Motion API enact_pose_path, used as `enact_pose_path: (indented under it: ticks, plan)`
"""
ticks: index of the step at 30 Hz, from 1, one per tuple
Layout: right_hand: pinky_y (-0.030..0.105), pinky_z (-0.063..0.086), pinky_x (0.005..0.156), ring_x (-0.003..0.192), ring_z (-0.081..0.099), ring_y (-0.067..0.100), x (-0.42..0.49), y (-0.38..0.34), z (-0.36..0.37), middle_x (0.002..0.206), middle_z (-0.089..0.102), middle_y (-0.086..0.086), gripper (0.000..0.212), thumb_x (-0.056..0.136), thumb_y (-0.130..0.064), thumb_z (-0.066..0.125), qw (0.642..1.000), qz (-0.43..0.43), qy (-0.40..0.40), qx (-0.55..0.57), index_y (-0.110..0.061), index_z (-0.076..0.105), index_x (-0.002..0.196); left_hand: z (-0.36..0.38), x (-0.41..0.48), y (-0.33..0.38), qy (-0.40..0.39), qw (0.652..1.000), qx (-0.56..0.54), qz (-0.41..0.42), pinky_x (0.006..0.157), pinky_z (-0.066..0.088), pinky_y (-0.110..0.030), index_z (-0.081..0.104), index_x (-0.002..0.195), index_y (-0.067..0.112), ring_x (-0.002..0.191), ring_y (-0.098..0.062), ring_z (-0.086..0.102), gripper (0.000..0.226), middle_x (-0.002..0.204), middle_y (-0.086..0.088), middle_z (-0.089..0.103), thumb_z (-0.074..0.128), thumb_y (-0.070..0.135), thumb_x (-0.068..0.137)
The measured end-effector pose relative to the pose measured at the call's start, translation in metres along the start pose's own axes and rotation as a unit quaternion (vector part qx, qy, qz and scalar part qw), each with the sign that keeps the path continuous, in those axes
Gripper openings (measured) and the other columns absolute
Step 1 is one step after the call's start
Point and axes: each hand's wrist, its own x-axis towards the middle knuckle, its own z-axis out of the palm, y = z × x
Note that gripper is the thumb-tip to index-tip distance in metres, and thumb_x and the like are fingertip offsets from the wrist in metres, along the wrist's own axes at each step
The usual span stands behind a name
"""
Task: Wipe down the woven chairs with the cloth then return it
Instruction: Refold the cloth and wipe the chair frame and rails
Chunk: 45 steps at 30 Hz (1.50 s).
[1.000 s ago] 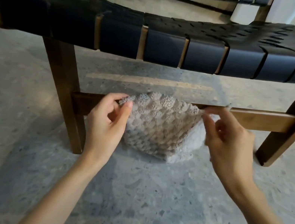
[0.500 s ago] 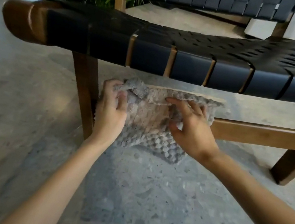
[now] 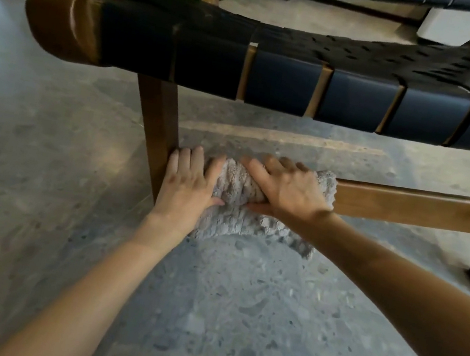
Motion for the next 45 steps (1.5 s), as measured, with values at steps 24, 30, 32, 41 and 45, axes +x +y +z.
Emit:
enact_pose_path:
  ticks: [24, 30, 32, 41, 45]
  plan:
    - [0.036, 0.039, 0.074, 0.083, 0.050, 0.025, -0.166, 0.206, 0.020, 0.098, 0.055, 0.007, 0.068, 0.070, -0.058, 0.073, 0.983, 0.149, 0.104, -0.030, -0.019, 0.048, 0.120, -0.113, 0.087, 0.254, 0.004, 0.987, -0.097, 0.130, 0.097, 0.030, -0.040, 0.014, 0.138, 0.006, 0.116, -0.030, 0.036, 0.060, 0.130, -0.015, 0.031, 0.049, 0.026, 0.093]
    - [0.049, 0.042, 0.091, 0.098, 0.051, 0.035, -0.203, 0.250, 0.013, 0.107, 0.052, 0.015, 0.070, 0.072, -0.030, 0.077, 0.974, 0.213, 0.036, -0.068, -0.017, 0.039, 0.130, -0.135, 0.106, 0.312, 0.028, 0.981, -0.094, 0.168, 0.094, 0.031, -0.038, 0.013, 0.139, 0.005, 0.114, -0.028, 0.037, 0.056, 0.129, -0.013, 0.032, 0.043, 0.015, 0.093]
    - [0.048, 0.037, 0.101, 0.107, 0.051, 0.038, -0.211, 0.258, 0.010, 0.114, 0.051, 0.019, 0.069, 0.079, -0.011, 0.066, 0.968, 0.223, -0.008, -0.112, -0.013, 0.029, 0.137, -0.135, 0.110, 0.320, 0.046, 0.977, -0.097, 0.183, 0.096, 0.031, -0.038, 0.008, 0.142, 0.005, 0.116, -0.028, 0.036, 0.062, 0.131, -0.013, 0.031, 0.043, 0.010, 0.092]
    - [0.043, 0.030, 0.107, 0.121, 0.042, 0.035, -0.206, 0.255, 0.007, 0.129, 0.040, 0.019, 0.069, 0.093, -0.021, 0.055, 0.949, 0.232, -0.116, -0.178, -0.016, 0.000, 0.134, -0.116, 0.104, 0.305, 0.090, 0.971, -0.101, 0.198, 0.100, 0.032, -0.040, -0.006, 0.148, 0.008, 0.118, -0.029, 0.038, 0.067, 0.135, -0.013, 0.033, 0.039, 0.018, 0.099]
    - [0.039, 0.039, 0.100, 0.115, 0.046, 0.030, -0.192, 0.243, -0.005, 0.126, 0.042, 0.015, 0.077, 0.088, -0.049, 0.058, 0.951, 0.203, -0.147, -0.183, -0.016, 0.012, 0.142, -0.100, 0.091, 0.278, 0.119, 0.974, -0.065, 0.180, 0.098, 0.037, -0.036, 0.007, 0.150, 0.015, 0.113, -0.021, 0.046, 0.075, 0.128, -0.005, 0.043, 0.049, 0.040, 0.093]
